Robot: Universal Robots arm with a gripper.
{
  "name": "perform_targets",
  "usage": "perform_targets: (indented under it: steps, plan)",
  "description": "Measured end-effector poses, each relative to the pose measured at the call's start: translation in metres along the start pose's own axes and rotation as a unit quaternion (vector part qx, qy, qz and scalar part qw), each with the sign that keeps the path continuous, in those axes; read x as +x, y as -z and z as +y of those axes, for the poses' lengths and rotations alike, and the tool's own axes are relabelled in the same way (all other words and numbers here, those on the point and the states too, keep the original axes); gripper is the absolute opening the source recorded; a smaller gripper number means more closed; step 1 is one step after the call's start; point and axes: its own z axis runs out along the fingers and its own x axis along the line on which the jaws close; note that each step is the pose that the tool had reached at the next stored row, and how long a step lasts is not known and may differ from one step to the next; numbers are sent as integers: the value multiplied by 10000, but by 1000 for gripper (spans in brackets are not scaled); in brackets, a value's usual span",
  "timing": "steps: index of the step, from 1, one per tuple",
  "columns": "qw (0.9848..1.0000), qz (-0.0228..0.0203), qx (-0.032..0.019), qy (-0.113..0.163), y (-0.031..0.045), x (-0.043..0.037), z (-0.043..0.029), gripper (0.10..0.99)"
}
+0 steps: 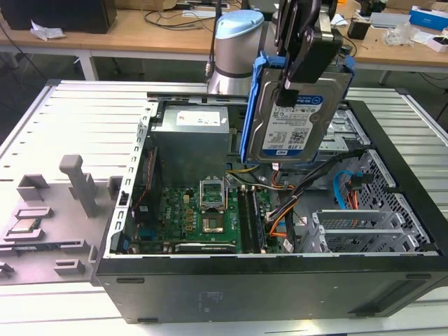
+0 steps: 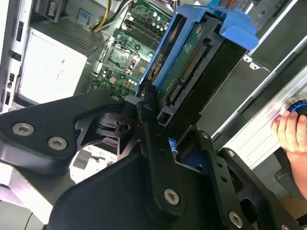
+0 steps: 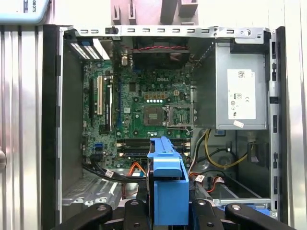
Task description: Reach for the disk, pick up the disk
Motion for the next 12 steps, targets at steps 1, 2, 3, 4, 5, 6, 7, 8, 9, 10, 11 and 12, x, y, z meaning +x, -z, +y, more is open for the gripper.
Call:
perform_targets:
  steps: [1,2,3,4,5,6,7,8,9,10,11,12]
  plan:
    - [10000,0,0,0,-2,19,0,365]
    - [10000,0,0,0,-3,32,-1,365]
    - [10000,0,0,0,-6,60,-2,365]
    - [10000,0,0,0,-8,82,-2,365]
    - [10000,0,0,0,-10,97,-3,365]
    - [10000,0,0,0,-11,110,-3,365]
    - [10000,-1,0,0,-13,127,-4,365]
    - [10000,-1,0,0,-14,140,-4,365]
    - [10000,0,0,0,-16,162,-4,365]
    - [10000,0,0,0,-18,187,-5,365]
    - [10000,0,0,0,-22,226,-6,365]
    - [10000,0,0,0,-23,239,-7,365]
